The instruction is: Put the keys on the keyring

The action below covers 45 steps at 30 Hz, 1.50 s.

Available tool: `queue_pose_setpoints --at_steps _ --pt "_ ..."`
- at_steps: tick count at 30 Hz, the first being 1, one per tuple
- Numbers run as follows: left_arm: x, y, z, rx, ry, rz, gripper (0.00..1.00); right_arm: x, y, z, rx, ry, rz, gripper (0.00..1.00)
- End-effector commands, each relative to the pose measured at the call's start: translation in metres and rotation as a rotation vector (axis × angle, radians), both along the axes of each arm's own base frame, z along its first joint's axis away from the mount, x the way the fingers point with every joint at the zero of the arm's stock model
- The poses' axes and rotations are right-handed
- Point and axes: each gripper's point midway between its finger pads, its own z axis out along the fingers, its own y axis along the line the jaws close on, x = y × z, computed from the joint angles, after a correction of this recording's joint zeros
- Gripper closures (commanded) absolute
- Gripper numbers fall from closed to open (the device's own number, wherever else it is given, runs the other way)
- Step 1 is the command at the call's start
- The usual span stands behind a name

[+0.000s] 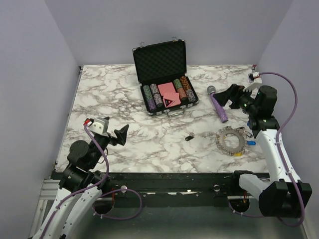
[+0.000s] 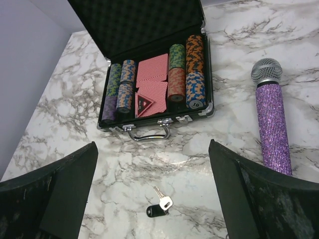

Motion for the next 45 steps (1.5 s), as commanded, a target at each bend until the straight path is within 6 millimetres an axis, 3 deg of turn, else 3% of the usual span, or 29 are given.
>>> queue_pose_setpoints --at_steps 1,8,20,24,27,33,40,45 --pt "-0.004 -0.003 0.009 -0.027 -0.026 -0.023 0.01 -0.004 0.013 -0.002 -0.011 -0.027 0.120 0.00" --pt "-0.004 -0.003 0.010 -0.029 -0.032 -0.026 0.01 -0.034 0.042 -0.017 -0.162 -0.079 0.529 0.00" --pt "-0.010 -0.012 0.012 -0.032 -0.037 -0.085 0.01 -0.069 0.030 -0.063 -0.513 -0.125 0.871 0.00" --pt "-0.013 -0.015 0.015 -0.037 -0.041 -0.109 0.01 -0.068 0.015 -0.087 -0.630 -0.060 0.878 0.01" --pt "-0.014 -0.017 0.016 -0.039 -0.047 -0.122 0.01 -0.069 0.015 -0.103 -0.630 0.036 0.867 0.05" --pt "-0.015 -0.018 0.016 -0.041 -0.047 -0.130 0.01 -0.076 0.055 -0.141 -0.674 0.198 0.871 0.15" --pt "-0.012 -0.016 0.015 -0.039 -0.043 -0.120 0.01 -0.084 0.081 -0.172 -0.653 0.290 0.886 0.25" --pt "-0.011 -0.015 0.013 -0.039 -0.038 -0.108 0.01 -0.071 0.092 -0.190 -0.683 0.363 0.823 0.33"
